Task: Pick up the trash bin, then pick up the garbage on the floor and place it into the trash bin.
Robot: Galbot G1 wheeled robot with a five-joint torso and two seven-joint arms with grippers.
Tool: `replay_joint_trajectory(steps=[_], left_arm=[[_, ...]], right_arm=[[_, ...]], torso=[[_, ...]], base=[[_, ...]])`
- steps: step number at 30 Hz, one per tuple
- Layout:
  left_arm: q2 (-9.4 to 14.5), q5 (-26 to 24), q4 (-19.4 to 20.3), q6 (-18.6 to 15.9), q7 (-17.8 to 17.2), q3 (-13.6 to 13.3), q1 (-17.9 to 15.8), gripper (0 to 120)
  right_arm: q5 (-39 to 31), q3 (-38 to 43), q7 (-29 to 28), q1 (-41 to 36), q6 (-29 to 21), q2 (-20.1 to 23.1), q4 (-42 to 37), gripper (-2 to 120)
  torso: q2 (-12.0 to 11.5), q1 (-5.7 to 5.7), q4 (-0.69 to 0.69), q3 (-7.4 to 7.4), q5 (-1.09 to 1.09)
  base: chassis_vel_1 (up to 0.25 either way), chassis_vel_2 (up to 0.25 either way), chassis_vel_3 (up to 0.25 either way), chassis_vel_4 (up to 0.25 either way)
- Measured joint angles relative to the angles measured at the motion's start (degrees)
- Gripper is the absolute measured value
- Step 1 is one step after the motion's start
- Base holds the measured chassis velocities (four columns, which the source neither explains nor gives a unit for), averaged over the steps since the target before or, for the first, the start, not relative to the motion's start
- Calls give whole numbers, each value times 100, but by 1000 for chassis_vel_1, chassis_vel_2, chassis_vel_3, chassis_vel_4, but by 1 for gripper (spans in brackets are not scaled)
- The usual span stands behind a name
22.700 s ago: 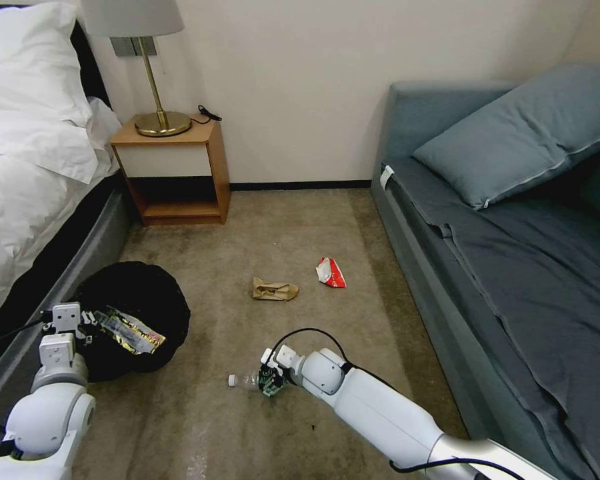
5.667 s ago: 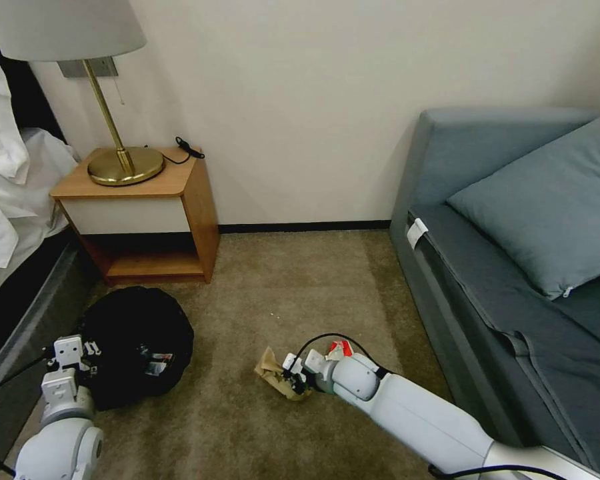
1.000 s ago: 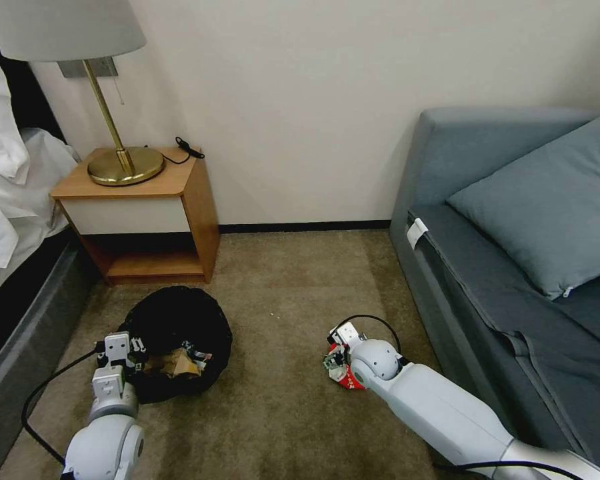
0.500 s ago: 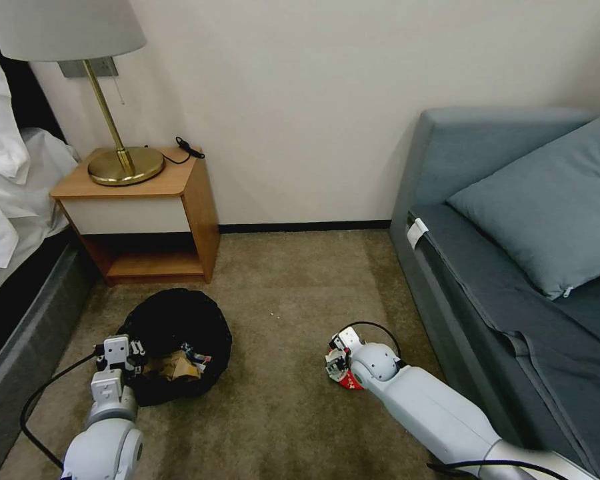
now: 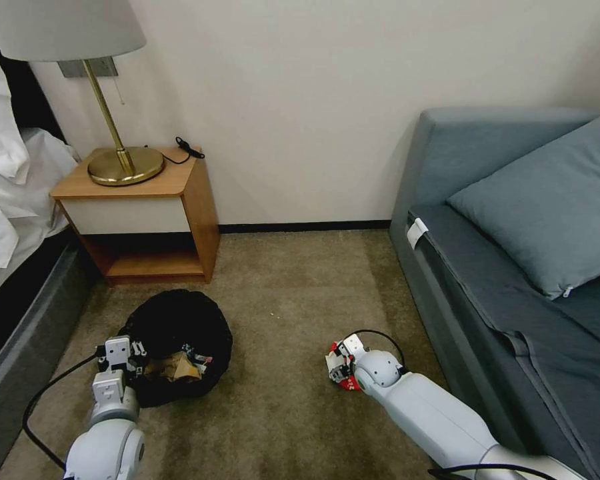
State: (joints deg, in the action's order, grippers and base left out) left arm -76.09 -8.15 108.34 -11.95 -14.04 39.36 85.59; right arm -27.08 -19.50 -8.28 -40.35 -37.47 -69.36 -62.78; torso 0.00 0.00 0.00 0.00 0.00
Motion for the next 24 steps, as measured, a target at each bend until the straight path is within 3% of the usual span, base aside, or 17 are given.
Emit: replay_joint_trajectory(steps=[6, 11, 13, 14, 17, 24], left_arm=[[-1, -16, 0, 0, 0, 0, -3, 5], [10, -29, -21, 0, 3, 9, -19, 5], [10, -30, -24, 0, 4, 9, -22, 5], [10, -30, -28, 0, 5, 6, -26, 5], [9, -31, -32, 0, 5, 2, -33, 5], [9, -31, -41, 1, 9, 1, -43, 5]], right_arm=[[36, 15, 117, 15, 85, -1, 116, 87], [49, 33, 191, -9, 133, 14, 150, 64], [53, 34, 199, -15, 141, 18, 149, 61], [56, 38, 204, -24, 150, 24, 149, 53], [57, 43, 204, -28, 152, 27, 151, 47], [68, 52, 202, -33, 164, 52, 160, 20]], torso=[[0, 0, 0, 0, 0], [0, 0, 0, -1, 0], [0, 0, 1, -1, 0], [0, 0, 1, -1, 1], [0, 0, 1, -1, 1], [0, 0, 0, 0, -1]], base=[[0, 0, 0, 0], [0, 0, 0, 0], [0, 0, 0, 0], [0, 0, 0, 0], [0, 0, 0, 0], [0, 0, 0, 0]])
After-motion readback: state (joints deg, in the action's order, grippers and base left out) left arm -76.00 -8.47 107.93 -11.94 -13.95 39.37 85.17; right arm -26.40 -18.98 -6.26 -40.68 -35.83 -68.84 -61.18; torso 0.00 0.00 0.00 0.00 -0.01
